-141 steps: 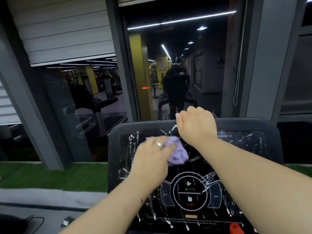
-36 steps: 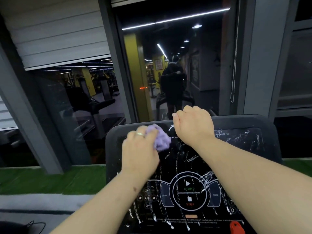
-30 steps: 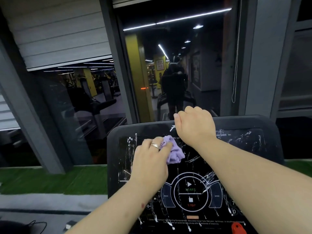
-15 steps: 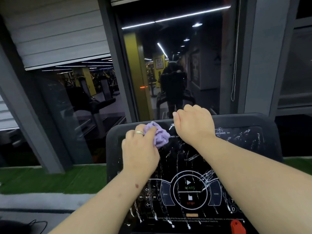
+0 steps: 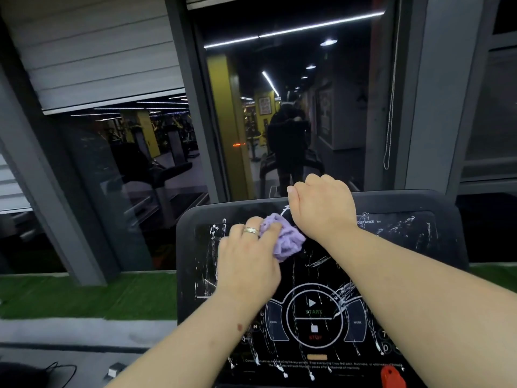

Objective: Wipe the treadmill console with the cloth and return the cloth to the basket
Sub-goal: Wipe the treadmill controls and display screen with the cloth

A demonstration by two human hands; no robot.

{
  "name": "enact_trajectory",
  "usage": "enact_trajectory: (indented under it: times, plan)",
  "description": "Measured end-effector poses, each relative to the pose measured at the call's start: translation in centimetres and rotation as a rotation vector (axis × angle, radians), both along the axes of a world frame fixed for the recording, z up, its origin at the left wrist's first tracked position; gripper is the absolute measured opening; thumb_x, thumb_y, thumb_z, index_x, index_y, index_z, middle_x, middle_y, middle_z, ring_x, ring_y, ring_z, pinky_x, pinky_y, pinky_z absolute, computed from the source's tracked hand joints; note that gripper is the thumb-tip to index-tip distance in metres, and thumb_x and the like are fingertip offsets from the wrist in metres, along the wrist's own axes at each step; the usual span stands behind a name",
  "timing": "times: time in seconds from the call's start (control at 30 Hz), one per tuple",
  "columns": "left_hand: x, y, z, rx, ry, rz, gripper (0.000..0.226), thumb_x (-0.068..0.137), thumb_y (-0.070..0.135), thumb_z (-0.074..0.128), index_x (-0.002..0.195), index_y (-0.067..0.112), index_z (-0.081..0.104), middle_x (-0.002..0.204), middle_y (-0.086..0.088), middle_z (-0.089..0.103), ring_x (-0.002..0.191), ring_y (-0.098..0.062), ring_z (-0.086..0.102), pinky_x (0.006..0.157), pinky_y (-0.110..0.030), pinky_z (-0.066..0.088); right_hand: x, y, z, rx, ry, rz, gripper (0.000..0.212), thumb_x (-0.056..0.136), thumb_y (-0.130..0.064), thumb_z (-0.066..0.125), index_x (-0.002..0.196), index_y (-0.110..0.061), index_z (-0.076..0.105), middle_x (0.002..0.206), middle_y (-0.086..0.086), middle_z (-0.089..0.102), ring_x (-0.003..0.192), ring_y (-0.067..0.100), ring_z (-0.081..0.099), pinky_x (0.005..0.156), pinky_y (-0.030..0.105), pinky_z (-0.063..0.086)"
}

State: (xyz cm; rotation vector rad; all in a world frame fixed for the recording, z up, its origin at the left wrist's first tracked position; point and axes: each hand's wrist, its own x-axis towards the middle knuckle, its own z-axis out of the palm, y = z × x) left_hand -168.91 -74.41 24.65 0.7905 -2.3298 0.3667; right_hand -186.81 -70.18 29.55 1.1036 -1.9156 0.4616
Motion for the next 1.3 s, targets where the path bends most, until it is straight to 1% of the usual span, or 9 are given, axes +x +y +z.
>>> enact_trajectory:
  times: [0.13, 0.3, 0.47, 0.67, 0.83, 0.93, 1.03, 1.2, 1.3]
  plan:
    - [0.6, -0.9, -0.1, 0.034, 0.069, 0.075, 0.056, 0.075, 0.027, 0.037, 0.125, 0.026, 0.064, 0.113, 0.0, 0.057, 0.085, -0.028, 0.05, 0.064, -0.036, 0.038, 0.0, 0.0, 0.0, -0.01, 0.001, 0.015, 0.046, 0.103, -0.037, 0.034, 0.073, -0.019, 0.064, 0.07, -0.001, 0.051, 0.063, 0.022, 0.035, 0.059, 0.036, 0.03]
    - [-0.9, 1.1, -0.4, 0.015, 0.006, 0.006, 0.055, 0.07, 0.025, 0.053, 0.124, 0.023, 0.064, 0.115, -0.002, 0.058, 0.088, -0.028, 0.053, 0.064, -0.038, 0.044, -0.1, -0.2, -0.2, -0.03, 0.01, 0.014, 0.048, 0.103, -0.037, 0.033, 0.07, -0.018, 0.063, 0.067, -0.003, 0.038, 0.061, 0.022, 0.033, 0.057, 0.037, 0.027]
    - [1.3, -1.8, 0.8, 0.014, 0.038, 0.108, 0.048, 0.071, 0.024, 0.049, 0.115, 0.028, 0.068, 0.111, 0.0, 0.058, 0.086, -0.03, 0.051, 0.065, -0.037, 0.039, -0.1, 0.1, -0.1, -0.018, 0.0, 0.024, 0.045, 0.103, -0.037, 0.036, 0.074, -0.019, 0.065, 0.072, 0.0, 0.054, 0.064, 0.022, 0.035, 0.06, 0.036, 0.029]
    - [-0.1, 0.9, 0.1, 0.008, -0.026, 0.043, 0.059, 0.073, 0.03, 0.032, 0.12, 0.026, 0.066, 0.111, 0.001, 0.058, 0.088, -0.027, 0.052, 0.064, -0.037, 0.041, -0.1, 0.0, -0.1, -0.033, -0.004, 0.037, 0.047, 0.103, -0.037, 0.033, 0.072, -0.017, 0.063, 0.068, -0.002, 0.044, 0.062, 0.022, 0.035, 0.058, 0.037, 0.028]
    - [2.1, -2.2, 0.6, 0.015, 0.09, 0.132, 0.051, 0.069, 0.022, 0.045, 0.114, 0.025, 0.069, 0.11, -0.002, 0.06, 0.084, -0.032, 0.051, 0.062, -0.038, 0.039, 0.0, 0.1, -0.1, -0.014, -0.006, 0.018, 0.046, 0.104, -0.037, 0.035, 0.073, -0.019, 0.064, 0.071, 0.0, 0.053, 0.063, 0.022, 0.037, 0.059, 0.037, 0.033]
    - [0.3, 0.5, -0.7, 0.005, 0.035, 0.035, 0.049, 0.074, 0.024, 0.045, 0.118, 0.024, 0.067, 0.112, 0.0, 0.058, 0.088, -0.028, 0.051, 0.064, -0.038, 0.042, 0.1, 0.2, -0.1, -0.009, -0.01, 0.02, 0.046, 0.104, -0.037, 0.034, 0.073, -0.019, 0.063, 0.071, 0.0, 0.053, 0.063, 0.023, 0.037, 0.059, 0.037, 0.033]
    - [0.8, -0.4, -0.2, -0.037, -0.03, -0.032, 0.045, 0.075, 0.025, 0.054, 0.119, 0.029, 0.066, 0.112, 0.003, 0.058, 0.089, -0.026, 0.052, 0.066, -0.037, 0.043, 0.1, 0.1, -0.1, -0.013, -0.008, 0.028, 0.046, 0.104, -0.036, 0.035, 0.072, -0.019, 0.062, 0.07, 0.0, 0.052, 0.062, 0.023, 0.037, 0.059, 0.037, 0.033]
    - [1.8, -1.7, -0.3, 0.05, 0.117, 0.073, 0.051, 0.068, 0.02, 0.057, 0.118, 0.023, 0.068, 0.113, -0.004, 0.061, 0.085, -0.032, 0.052, 0.063, -0.039, 0.045, 0.0, 0.2, -0.2, -0.017, 0.003, 0.015, 0.045, 0.104, -0.036, 0.036, 0.073, -0.019, 0.063, 0.071, 0.001, 0.054, 0.063, 0.023, 0.036, 0.06, 0.037, 0.03]
    - [1.0, 0.7, -1.8, -0.018, -0.055, -0.09, 0.048, 0.074, 0.023, 0.061, 0.122, 0.027, 0.063, 0.113, 0.001, 0.057, 0.088, -0.026, 0.051, 0.065, -0.038, 0.048, 0.1, 0.2, -0.2, -0.001, 0.01, 0.006, 0.046, 0.104, -0.037, 0.033, 0.073, -0.019, 0.062, 0.071, 0.0, 0.053, 0.063, 0.023, 0.035, 0.06, 0.037, 0.028]
